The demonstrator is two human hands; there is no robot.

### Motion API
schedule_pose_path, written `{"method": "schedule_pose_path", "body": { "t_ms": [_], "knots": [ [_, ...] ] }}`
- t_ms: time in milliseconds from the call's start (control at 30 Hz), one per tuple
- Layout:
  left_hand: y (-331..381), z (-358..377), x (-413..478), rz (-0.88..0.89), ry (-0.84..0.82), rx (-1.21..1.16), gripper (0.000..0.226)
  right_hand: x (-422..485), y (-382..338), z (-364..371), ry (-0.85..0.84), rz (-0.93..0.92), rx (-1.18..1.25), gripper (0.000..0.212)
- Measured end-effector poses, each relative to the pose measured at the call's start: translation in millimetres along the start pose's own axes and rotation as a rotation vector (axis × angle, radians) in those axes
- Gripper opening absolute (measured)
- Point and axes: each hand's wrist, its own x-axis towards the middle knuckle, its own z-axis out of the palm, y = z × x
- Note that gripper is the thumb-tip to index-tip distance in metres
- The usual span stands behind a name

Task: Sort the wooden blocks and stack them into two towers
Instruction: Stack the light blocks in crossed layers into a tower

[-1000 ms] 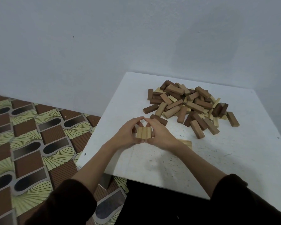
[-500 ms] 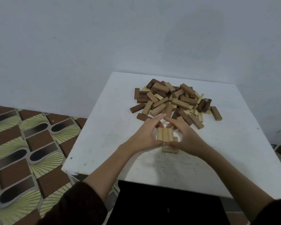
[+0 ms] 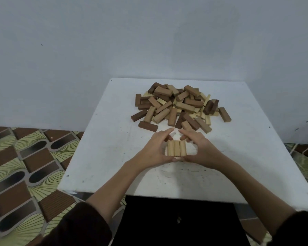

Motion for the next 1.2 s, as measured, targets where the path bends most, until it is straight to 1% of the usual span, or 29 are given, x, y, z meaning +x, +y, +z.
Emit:
{"method": "schedule_pose_path", "body": {
  "t_ms": [167,233,433,567,633,767,967,1200],
  "knots": [
    [3.9,-2.2,-3.2,-0.020,-0.006,0.002,0.092,-1.7,-0.9,0.2,-0.003,-0.007,0.012,0.079],
    [3.5,-1.8,-4.3,-0.023,-0.009,0.003,0.092,-1.9,-1.0,1.3,0.000,-0.040,0.018,0.078],
    [1.1,2.5,-4.7,-0.015,-0.004,0.007,0.096,-2.2,2.3,2.8,0.008,-0.094,0.030,0.085],
    [2.0,6.7,-2.5,-0.011,-0.008,0.003,0.097,-0.4,2.1,4.7,0.021,-0.151,0.014,0.085],
    [0.9,8.2,-1.7,-0.005,-0.004,0.012,0.096,-0.1,3.1,6.7,0.045,-0.195,0.004,0.083],
    [-0.7,10.3,-1.7,0.010,0.014,0.022,0.095,0.1,2.9,8.6,0.080,-0.222,-0.013,0.080],
    [-3.0,12.5,-1.7,0.029,0.049,-0.012,0.094,2.2,6.1,11.2,0.090,-0.191,0.013,0.075],
    [-0.1,11.6,-3.4,0.058,0.063,-0.015,0.094,3.2,8.2,14.7,0.129,-0.259,-0.072,0.069]
  ]
}}
